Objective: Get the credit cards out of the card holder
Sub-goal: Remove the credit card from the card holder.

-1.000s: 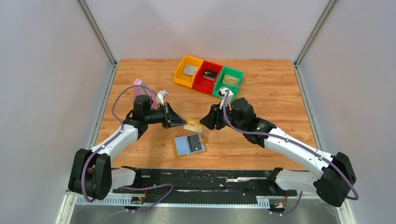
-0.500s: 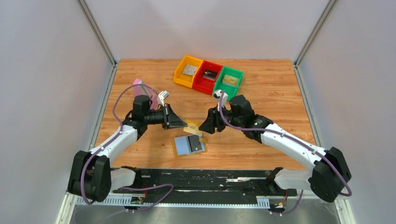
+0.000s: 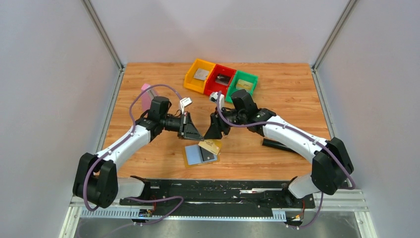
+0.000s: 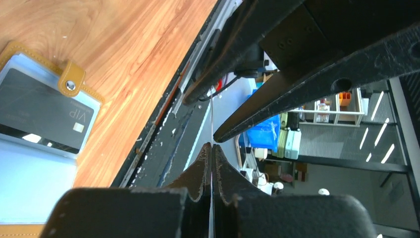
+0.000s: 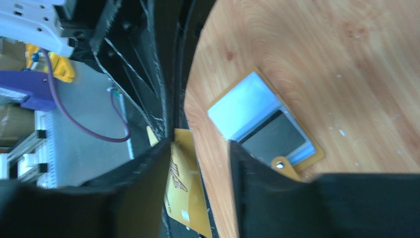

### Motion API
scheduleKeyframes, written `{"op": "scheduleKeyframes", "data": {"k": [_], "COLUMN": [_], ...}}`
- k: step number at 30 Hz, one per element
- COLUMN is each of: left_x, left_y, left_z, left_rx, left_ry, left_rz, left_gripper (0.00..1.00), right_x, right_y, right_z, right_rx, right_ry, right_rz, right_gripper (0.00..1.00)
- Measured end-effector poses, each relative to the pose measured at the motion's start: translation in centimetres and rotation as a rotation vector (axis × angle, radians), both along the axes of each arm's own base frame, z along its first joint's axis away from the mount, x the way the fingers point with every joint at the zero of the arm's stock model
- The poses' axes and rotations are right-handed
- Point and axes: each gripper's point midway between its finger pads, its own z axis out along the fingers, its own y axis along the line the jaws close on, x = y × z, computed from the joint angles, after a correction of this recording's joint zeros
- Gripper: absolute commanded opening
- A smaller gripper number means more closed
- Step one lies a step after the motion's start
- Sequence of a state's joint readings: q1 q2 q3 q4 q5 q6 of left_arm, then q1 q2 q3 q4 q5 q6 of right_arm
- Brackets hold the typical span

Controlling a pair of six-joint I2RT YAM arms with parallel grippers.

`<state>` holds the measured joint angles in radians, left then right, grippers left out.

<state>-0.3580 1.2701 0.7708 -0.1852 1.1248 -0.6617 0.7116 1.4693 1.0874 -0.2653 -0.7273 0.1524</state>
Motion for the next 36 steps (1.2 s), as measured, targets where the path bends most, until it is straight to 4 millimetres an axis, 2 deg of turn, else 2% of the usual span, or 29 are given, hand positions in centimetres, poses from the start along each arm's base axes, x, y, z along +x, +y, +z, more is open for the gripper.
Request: {"op": "scheduleKeyframes", "data": {"k": [1, 2, 3, 11, 15, 21, 27, 31, 33, 34, 35, 36], "left_x": [-0.1, -0.1, -0.1, 1.0, 2.2, 3.0, 3.5, 3.7, 3.9, 4.1, 4.2, 4.3], "left_y": [0.0, 0.0, 0.0, 0.3, 0.6, 0.5, 0.0, -0.8, -1.1, -1.2, -1.3, -1.4], "left_z": [-0.1, -0.3, -0.4, -0.9, -0.6, -0.2, -0.3, 0.8, 1.8, 2.1, 2.4, 2.6], "left_rx": [0.004, 0.007, 0.011, 0.039, 0.031, -0.015, -0.057, -0.106, -0.141, -0.154, -0.165, -0.175], "left_ry": [0.005, 0.008, 0.008, 0.017, 0.018, 0.008, 0.024, 0.010, -0.008, -0.012, -0.019, -0.019], "left_rz": [-0.005, -0.006, -0.006, 0.018, 0.066, 0.143, 0.196, 0.203, 0.203, 0.203, 0.204, 0.205], "left_gripper": [0.00, 0.07, 0.11, 0.51, 0.60, 0.65, 0.63, 0.52, 0.41, 0.28, 0.22, 0.11], "right_x": [-0.2, -0.5, -0.6, -0.7, 0.3, 2.7, 3.7, 4.2, 4.3, 4.3, 4.3, 4.3], "right_y": [0.1, 0.1, 0.1, -0.7, -1.4, -2.1, -3.5, -3.4, -3.3, -3.3, -3.3, -3.3], "right_z": [0.0, -0.1, -0.1, 0.5, 1.1, 3.1, 3.8, 5.0, 5.7, 5.8, 5.9, 5.9], "right_rx": [0.004, 0.004, 0.007, 0.055, 0.098, 0.241, 0.398, 0.478, 0.512, 0.524, 0.530, 0.532], "right_ry": [0.010, 0.022, 0.034, 0.102, 0.143, 0.218, 0.291, 0.311, 0.315, 0.319, 0.321, 0.322], "right_rz": [0.014, 0.024, 0.031, -0.060, -0.219, -0.486, -0.677, -0.722, -0.726, -0.726, -0.725, -0.722], "right_gripper": [0.10, 0.02, 0.00, 0.00, 0.00, 0.00, 0.00, 0.00, 0.00, 0.00, 0.01, 0.04]}}
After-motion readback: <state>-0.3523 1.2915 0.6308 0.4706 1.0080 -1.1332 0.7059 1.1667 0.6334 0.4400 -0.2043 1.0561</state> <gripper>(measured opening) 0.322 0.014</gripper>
